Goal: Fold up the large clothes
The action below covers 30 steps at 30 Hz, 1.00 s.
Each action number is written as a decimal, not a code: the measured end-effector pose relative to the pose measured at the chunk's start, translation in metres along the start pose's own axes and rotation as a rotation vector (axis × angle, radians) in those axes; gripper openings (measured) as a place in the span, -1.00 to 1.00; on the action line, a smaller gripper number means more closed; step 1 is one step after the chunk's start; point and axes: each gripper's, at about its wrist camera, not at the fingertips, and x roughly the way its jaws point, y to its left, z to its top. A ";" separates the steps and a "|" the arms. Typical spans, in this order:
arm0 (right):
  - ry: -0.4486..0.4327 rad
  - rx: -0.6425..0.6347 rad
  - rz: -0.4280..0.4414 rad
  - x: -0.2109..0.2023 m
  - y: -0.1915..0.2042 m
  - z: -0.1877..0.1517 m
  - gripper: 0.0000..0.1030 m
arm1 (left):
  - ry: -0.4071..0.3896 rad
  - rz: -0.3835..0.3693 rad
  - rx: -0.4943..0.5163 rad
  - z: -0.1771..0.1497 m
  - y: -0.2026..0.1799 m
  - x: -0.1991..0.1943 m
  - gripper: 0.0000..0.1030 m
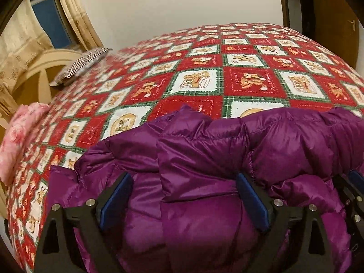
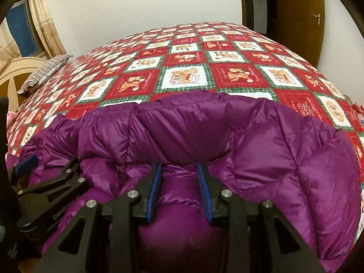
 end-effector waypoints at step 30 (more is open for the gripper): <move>-0.029 -0.112 0.114 -0.069 -0.013 -0.076 -0.26 | -0.056 -0.166 0.020 -0.081 0.001 -0.059 0.98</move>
